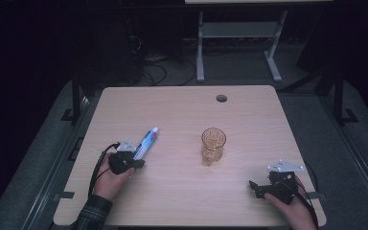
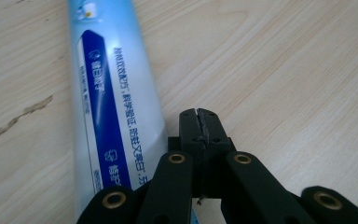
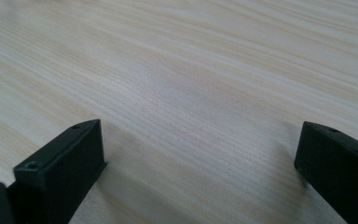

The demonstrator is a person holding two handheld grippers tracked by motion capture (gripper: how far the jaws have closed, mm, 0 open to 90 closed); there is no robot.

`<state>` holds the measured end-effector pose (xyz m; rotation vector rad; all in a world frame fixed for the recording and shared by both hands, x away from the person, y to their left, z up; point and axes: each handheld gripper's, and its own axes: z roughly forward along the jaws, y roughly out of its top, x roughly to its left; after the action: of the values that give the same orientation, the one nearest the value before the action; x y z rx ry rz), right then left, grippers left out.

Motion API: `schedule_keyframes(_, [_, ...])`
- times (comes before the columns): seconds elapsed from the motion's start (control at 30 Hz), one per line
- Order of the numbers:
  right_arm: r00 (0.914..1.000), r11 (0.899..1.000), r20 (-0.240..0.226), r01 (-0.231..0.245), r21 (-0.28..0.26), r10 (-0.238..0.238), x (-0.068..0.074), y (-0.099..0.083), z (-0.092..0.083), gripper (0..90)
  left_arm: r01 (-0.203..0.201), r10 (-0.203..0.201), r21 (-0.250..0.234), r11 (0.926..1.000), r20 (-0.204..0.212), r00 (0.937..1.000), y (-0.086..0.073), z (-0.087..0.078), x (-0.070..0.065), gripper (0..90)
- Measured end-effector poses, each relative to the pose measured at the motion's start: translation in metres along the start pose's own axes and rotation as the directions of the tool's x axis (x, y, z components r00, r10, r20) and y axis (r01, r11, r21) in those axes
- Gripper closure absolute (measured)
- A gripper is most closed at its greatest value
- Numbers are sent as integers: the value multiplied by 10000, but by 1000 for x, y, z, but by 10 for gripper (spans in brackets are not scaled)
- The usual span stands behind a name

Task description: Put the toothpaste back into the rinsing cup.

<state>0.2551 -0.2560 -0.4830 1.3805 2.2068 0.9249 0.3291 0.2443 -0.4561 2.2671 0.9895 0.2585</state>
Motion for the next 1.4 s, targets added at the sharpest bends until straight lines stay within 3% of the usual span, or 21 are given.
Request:
schedule_keyframes(0.5, [10000,10000,-5,3,1,-3,0,0,0,7,469,-473,-71,9989,-660,9967,-17,-18,21,900])
schedule_keyframes(1.03, [10000,10000,-21,13,5,-13,0,0,0,7,1123,-1152,-291,9932,-1373,9838,-30,-33,50,900])
schedule_keyframes(1.4, [10000,10000,-22,20,0,-20,0,0,0,7,1402,-1460,-454,9891,-1735,9739,-28,-30,70,900])
